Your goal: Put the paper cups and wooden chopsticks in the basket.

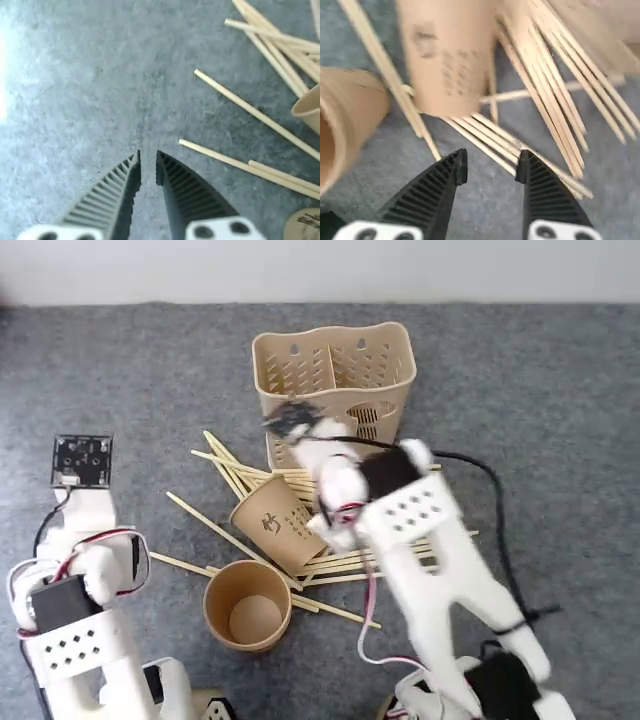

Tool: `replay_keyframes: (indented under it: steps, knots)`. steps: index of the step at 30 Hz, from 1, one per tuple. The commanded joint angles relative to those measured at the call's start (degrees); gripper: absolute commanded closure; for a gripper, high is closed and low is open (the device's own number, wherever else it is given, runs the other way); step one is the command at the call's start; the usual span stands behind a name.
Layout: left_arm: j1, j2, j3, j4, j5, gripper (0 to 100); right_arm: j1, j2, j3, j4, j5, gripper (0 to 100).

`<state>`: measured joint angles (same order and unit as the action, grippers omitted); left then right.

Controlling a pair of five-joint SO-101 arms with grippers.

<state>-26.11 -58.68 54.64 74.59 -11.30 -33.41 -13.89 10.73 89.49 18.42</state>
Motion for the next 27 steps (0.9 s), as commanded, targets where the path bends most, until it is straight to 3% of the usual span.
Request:
replay_keyframes:
  steps: [1, 4, 11, 21, 27]
  knots:
    - [-0.79, -1.32, 2.95, -2.81, 0.62, 94, -3.65, 2.86, -5.45, -0.66, 0.09, 72.9]
    - [-3.25, -1.32, 5.93, -6.24, 0.62, 94, -4.70, 6.29, -7.82, -1.10, -2.46, 68.6]
    - [-8.00, -1.32, 8.04, -9.05, 0.70, 94, -8.84, 17.19, -15.65, -1.10, -3.16, 68.7]
    - [-8.70, -1.32, 10.42, -11.43, 0.70, 94, -10.07, 30.02, -23.82, -2.68, -5.80, 68.4]
    - [-8.70, -1.32, 11.47, -13.01, 0.70, 94, -11.74, 33.63, -24.97, -2.86, -5.98, 61.4]
